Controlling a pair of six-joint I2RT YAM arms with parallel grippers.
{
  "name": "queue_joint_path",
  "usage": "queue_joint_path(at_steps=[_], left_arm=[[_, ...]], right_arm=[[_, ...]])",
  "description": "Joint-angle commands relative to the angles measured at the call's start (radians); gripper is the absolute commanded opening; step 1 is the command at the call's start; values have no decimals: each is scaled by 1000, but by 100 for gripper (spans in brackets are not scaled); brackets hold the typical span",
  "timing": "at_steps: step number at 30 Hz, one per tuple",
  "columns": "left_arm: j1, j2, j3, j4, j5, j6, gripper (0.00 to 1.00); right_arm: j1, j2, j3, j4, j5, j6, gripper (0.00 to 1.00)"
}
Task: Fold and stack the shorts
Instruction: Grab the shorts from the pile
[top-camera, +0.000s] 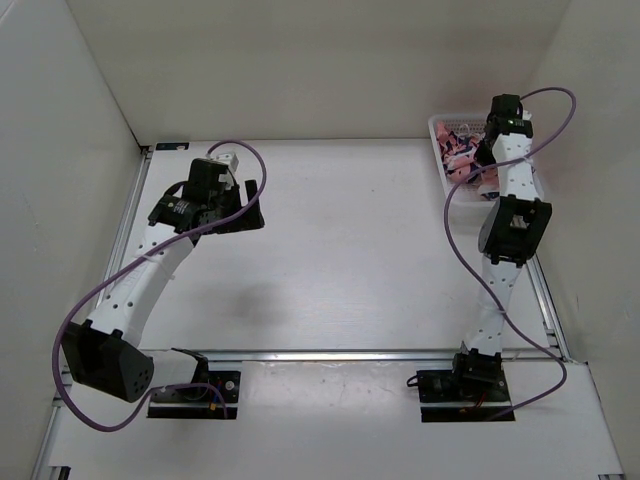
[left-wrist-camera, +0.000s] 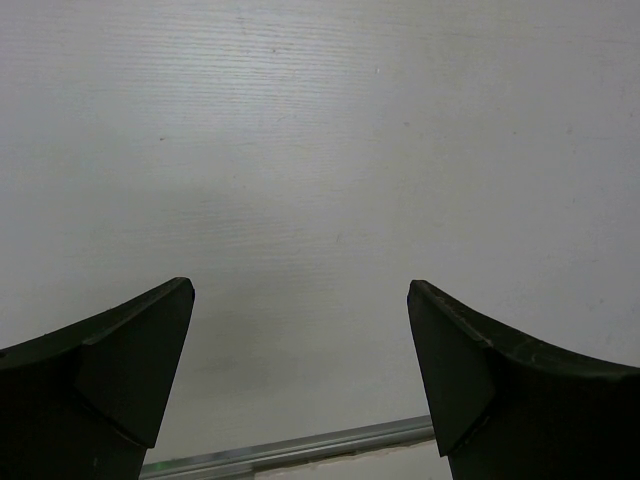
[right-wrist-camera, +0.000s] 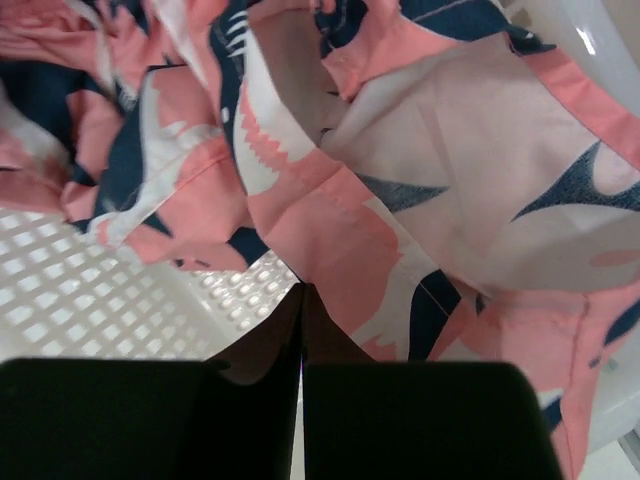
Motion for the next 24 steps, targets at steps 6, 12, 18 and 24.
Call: queue_joint_path(at_steps=[6,12,18,24], left_arm=[[-13,-22,21,-6,-37,-22,100],[-13,-31,50,-6,-58,-22,100],[-13,-31,50,-6,-49,-32,100],[-13,-13,41,-16,-49,-22,100]], right_arm=[[-2,-363,-17,72,-83,-36,0],[-2,-484,-238,110,-19,-45,29],[-13,-411,-225,62,-30,-45,97],[-13,-339,-224,30,9,-45,99]])
